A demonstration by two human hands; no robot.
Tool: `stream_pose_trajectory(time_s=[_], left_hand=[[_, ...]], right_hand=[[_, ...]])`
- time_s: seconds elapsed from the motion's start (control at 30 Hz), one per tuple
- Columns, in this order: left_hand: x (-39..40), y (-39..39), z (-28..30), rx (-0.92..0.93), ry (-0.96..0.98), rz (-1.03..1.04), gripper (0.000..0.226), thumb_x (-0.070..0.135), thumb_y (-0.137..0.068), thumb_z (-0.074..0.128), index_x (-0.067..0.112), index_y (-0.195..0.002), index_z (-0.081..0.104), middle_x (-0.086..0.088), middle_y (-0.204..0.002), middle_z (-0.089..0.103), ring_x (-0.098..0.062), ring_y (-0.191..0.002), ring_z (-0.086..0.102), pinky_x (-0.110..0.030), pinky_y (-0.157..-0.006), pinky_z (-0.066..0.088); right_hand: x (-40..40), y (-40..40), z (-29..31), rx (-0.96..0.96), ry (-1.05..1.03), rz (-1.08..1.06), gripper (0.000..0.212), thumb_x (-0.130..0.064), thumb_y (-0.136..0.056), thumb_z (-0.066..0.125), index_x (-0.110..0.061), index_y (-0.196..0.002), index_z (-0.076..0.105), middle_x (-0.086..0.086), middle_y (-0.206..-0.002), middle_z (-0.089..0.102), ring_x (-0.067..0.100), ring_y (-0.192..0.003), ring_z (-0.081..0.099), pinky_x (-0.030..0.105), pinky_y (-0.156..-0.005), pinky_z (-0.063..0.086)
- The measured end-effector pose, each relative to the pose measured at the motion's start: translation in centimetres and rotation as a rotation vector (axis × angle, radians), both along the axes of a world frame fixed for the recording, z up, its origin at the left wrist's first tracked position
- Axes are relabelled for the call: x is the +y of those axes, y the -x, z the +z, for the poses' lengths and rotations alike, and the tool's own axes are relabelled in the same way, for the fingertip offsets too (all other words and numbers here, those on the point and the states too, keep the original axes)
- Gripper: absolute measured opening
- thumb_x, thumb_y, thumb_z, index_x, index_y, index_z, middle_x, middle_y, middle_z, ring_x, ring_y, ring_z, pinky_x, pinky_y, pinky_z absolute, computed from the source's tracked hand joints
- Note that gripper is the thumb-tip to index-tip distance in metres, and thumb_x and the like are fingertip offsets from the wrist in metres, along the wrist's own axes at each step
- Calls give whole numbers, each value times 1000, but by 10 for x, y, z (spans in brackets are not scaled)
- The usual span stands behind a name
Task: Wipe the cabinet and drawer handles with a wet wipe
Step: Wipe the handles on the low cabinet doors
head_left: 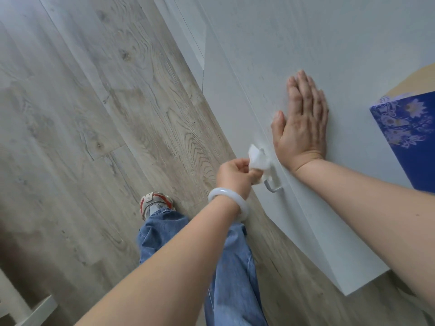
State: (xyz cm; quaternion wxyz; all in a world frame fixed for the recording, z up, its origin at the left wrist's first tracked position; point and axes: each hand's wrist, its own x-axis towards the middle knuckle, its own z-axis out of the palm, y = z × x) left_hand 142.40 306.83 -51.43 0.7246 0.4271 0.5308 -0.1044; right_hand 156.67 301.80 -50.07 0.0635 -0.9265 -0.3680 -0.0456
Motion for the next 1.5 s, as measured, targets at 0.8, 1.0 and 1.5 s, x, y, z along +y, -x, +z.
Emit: stream_pose_trajectory(time_s=[0.8,1.0,1.5], left_hand=[[242,66,47,47,-397,-77,8,11,-86,65,19,-85,69,-2,-76,67,-22,-71,65,-46,-76,58],[288,69,66,76,-405,-115,7,11,-84,65,16,-85,69,-3,-74,65,-21,-68,62,-46,-73,57],[414,-66,71,185,-361,-178,14,11,-86,64,23,-79,63,-4,-77,66,-21,-71,62,-42,-76,56]], right_hand=[[181,-10,29,366,373,272,61,-40,-87,60,-27,-144,40,-3,-156,-28,17,-144,-26,44,-116,-19],[185,-10,32,398,403,245,47,-48,-88,56,-36,-133,52,-4,-155,-30,14,-142,-29,42,-115,-20],[200,-23,54,445,277,263,54,-53,-95,28,-30,-141,46,4,-160,16,26,-146,18,57,-114,16]])
